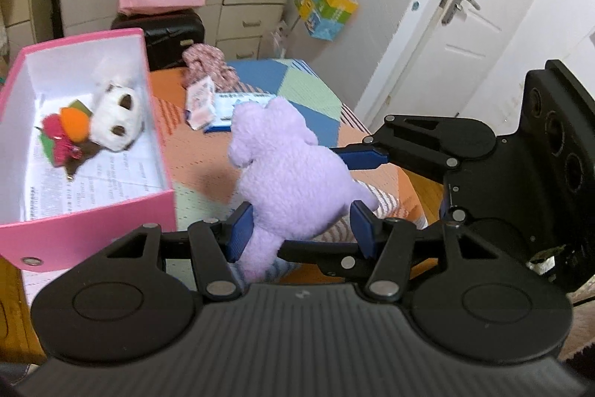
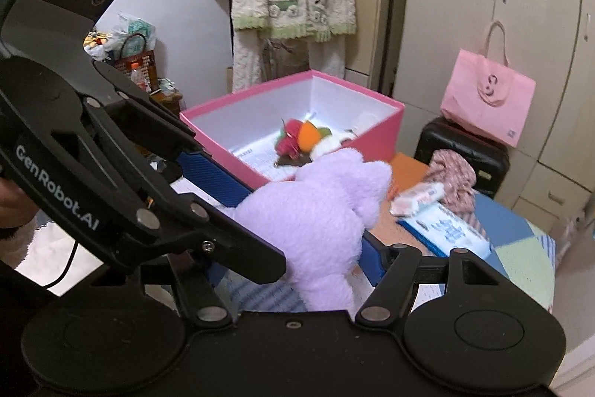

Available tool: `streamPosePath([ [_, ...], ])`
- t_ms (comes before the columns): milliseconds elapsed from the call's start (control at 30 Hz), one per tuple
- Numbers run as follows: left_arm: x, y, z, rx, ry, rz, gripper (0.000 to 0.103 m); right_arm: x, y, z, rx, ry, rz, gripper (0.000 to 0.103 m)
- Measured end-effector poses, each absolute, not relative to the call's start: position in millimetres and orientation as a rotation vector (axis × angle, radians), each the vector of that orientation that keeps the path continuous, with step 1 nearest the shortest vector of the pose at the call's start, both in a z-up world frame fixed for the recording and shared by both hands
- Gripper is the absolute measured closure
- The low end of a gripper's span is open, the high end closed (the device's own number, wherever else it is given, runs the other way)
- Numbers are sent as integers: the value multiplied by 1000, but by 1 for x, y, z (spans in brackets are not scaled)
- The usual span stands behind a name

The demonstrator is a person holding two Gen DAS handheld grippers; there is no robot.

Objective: Organize soft objects
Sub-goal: 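Lift the lavender plush with both grippers and carry it over the box, then lower the lavender plush into the box and open both grippers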

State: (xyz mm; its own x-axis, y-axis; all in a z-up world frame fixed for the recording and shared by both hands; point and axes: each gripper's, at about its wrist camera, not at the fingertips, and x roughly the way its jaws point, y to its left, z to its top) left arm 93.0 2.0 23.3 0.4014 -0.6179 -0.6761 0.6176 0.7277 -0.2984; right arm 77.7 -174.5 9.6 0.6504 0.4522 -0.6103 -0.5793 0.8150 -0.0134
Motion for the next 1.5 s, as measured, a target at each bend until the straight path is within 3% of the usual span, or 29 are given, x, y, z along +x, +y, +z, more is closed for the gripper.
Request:
streamPosePath([
  [633, 141, 70, 34, -94, 752, -664, 47, 150, -116, 23, -155, 620, 665, 28],
  [1500, 231, 111, -29, -194, 894, -488, 47, 240, -65, -33, -182, 724, 722, 29],
])
